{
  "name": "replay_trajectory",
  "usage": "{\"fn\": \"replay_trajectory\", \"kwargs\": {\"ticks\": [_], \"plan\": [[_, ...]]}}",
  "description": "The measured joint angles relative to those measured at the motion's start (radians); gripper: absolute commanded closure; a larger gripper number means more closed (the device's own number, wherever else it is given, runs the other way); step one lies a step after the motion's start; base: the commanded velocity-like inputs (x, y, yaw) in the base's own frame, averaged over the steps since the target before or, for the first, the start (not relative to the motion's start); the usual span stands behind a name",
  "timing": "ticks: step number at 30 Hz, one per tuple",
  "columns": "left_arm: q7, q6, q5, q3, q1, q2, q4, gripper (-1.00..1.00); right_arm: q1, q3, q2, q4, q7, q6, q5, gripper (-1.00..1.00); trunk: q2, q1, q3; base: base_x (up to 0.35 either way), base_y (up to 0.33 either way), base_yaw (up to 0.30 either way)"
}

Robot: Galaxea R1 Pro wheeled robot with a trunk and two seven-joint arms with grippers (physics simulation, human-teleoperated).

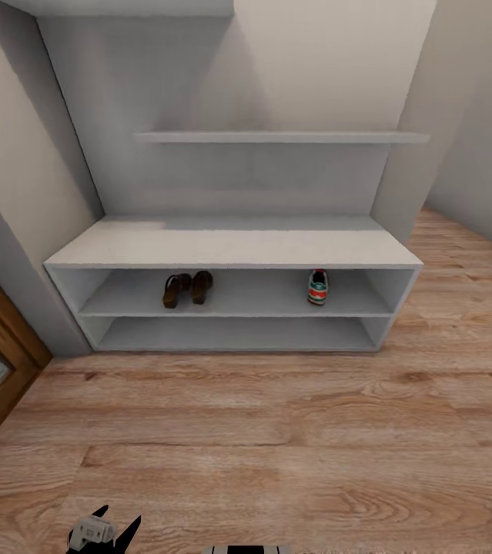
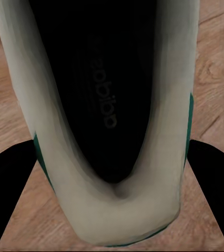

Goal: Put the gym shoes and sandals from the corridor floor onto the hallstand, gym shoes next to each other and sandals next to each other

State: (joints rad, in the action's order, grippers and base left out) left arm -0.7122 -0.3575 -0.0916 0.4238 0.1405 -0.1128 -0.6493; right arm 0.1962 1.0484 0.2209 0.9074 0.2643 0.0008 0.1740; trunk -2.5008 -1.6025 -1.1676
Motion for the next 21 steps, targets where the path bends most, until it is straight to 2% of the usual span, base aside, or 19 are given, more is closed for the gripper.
{"fn": "replay_trajectory", "kwargs": {"ticks": [4,5,6,7,8,9,10,11,12,14,15,17,20,21], "plan": [[0.000,-0.002,0.000,0.000,0.000,0.001,0.000,-1.00,0.000,-0.004,-0.022,-0.003,0.001,0.002,0.003,1.00,0.000,0.000,0.001,0.001,0.023,-0.115],[0.000,-0.003,0.000,-0.001,0.000,0.001,0.001,-1.00,0.000,-0.011,-0.047,-0.008,0.003,0.002,0.018,1.00,0.000,0.000,0.001,0.000,0.003,-0.016],[-0.003,-0.005,0.000,-0.002,-0.001,0.001,0.001,-1.00,0.001,-0.058,-0.089,-0.024,0.003,0.000,0.076,1.00,0.000,0.000,0.001,0.000,0.002,-0.010],[-0.007,-0.005,0.000,-0.002,-0.001,0.001,0.001,-1.00,0.000,-0.109,-0.143,-0.045,0.002,-0.001,0.115,1.00,0.000,0.000,0.001,0.000,0.001,-0.007],[-0.016,-0.006,-0.001,-0.003,-0.001,0.001,0.001,-1.00,0.000,-0.155,-0.158,-0.053,0.000,-0.001,0.148,1.00,0.000,0.000,0.001,0.000,0.001,-0.005],[-0.022,-0.006,-0.001,-0.003,-0.002,0.001,0.002,-1.00,0.000,-0.179,-0.169,-0.059,-0.001,-0.001,0.163,1.00,0.000,0.000,0.001,0.000,0.001,-0.003],[-0.038,-0.006,-0.002,-0.003,-0.002,0.001,0.003,-1.00,0.000,-0.230,-0.189,-0.069,-0.002,0.000,0.186,1.00,0.000,0.000,0.001,0.000,0.000,-0.002],[-0.062,-0.007,-0.004,-0.003,-0.003,0.001,0.008,-1.00,0.001,-0.309,-0.215,-0.078,-0.004,0.001,0.207,1.00,0.000,0.000,0.001,0.000,0.000,-0.001],[-0.069,-0.007,-0.005,-0.002,-0.003,0.001,0.009,-1.00,0.001,-0.333,-0.223,-0.079,-0.005,0.001,0.212,1.00,0.000,0.000,0.001,0.000,0.000,0.000],[-0.087,-0.008,-0.006,-0.002,-0.002,0.001,0.013,-1.00,0.001,-0.431,-0.248,-0.082,-0.007,0.004,0.220,1.00,0.000,0.000,0.001,0.000,0.000,0.000],[-0.090,-0.008,-0.006,-0.002,-0.003,0.001,0.013,-1.00,0.001,-0.451,-0.253,-0.081,-0.009,0.005,0.222,1.00,0.000,0.000,0.001,0.000,0.000,0.000],[-0.097,-0.009,-0.007,-0.002,-0.003,0.001,0.014,-1.00,0.004,-0.525,-0.276,-0.083,-0.025,0.012,0.225,1.00,0.000,0.000,0.001,0.000,0.000,0.000],[-0.104,-0.015,-0.007,-0.002,-0.009,0.000,0.013,-1.00,0.019,-0.583,-0.310,-0.082,-0.067,0.047,0.227,1.00,0.000,0.000,0.001,0.000,0.000,0.000],[-0.113,-0.017,-0.007,-0.002,-0.013,0.000,0.010,-1.00,0.033,-0.610,-0.330,-0.080,-0.093,0.084,0.224,1.00,0.000,0.000,0.001,0.000,0.000,0.000]]}}
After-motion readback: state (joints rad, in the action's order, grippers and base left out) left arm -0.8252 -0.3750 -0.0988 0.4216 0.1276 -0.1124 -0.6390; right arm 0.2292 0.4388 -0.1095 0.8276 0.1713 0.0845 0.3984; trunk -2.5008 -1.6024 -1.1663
